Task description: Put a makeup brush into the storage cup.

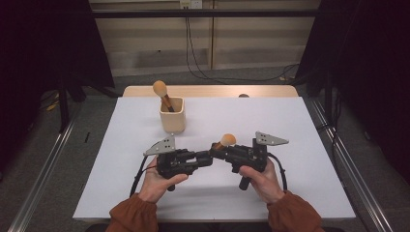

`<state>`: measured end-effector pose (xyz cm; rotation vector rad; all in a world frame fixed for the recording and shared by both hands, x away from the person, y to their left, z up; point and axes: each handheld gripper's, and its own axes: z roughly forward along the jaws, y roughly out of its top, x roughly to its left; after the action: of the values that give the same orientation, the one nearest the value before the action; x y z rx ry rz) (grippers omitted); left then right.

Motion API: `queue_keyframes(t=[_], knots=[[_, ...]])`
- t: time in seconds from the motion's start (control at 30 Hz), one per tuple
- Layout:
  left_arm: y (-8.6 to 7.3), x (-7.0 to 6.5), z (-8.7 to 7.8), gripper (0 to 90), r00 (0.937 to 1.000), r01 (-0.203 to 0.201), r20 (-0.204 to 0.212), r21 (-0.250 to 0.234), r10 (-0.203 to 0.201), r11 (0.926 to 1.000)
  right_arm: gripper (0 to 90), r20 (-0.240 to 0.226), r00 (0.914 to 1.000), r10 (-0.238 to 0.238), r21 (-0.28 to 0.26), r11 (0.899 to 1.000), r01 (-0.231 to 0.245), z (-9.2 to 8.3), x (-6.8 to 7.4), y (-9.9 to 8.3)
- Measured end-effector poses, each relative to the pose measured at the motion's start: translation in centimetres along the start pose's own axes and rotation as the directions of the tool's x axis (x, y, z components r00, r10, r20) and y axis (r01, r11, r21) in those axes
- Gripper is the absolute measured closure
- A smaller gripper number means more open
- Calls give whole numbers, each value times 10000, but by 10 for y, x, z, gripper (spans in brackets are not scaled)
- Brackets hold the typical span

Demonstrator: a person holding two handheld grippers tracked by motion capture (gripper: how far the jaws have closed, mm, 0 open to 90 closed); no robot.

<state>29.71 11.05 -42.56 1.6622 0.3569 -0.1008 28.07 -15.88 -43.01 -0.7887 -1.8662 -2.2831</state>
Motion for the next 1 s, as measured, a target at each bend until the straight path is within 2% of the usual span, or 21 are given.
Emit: queue_keyframes(t=[0.17, 0.43, 0.5, 0.67, 0.77, 0.83, 0.93, 1.0], knots=[[0, 0, 0, 660, 9999, 27, -121, 133, -25, 9999, 731, 37, 10000, -74, 80, 9999, 73, 0, 0, 1], [0, -1, -3, 435, 9966, 156, -809, 424, -121, 9990, 732, 260, 9995, -172, 168, 9997, 168, -3, -1, 3], [0, -1, -5, 411, 9951, 172, -975, 445, -127, 9989, 732, 311, 9993, -195, 161, 9997, 190, -4, -1, 5], [0, -3, -14, 226, 9857, 198, -1680, 638, -88, 9978, 732, 433, 9987, -282, 249, 9993, 271, -8, -1, 8], [2, -3, -22, 151, 9798, 200, -2001, 804, -36, 9966, 732, 482, 9982, -363, 354, 9988, 346, -12, -3, 11], [2, -2, -25, 100, 9720, 218, -2348, 1100, 47, 9937, 732, 557, 9977, -393, 466, 9982, 367, -14, -3, 13], [2, -1, -30, 59, 9670, 377, -2549, 1288, -37, 9910, 732, 655, 9963, -554, 611, 9968, 514, -19, -4, 17], [2, 0, -33, 30, 9661, 389, -2579, 1252, -54, 9914, 732, 713, 9955, -623, 702, 9959, 573, -22, -5, 19]])
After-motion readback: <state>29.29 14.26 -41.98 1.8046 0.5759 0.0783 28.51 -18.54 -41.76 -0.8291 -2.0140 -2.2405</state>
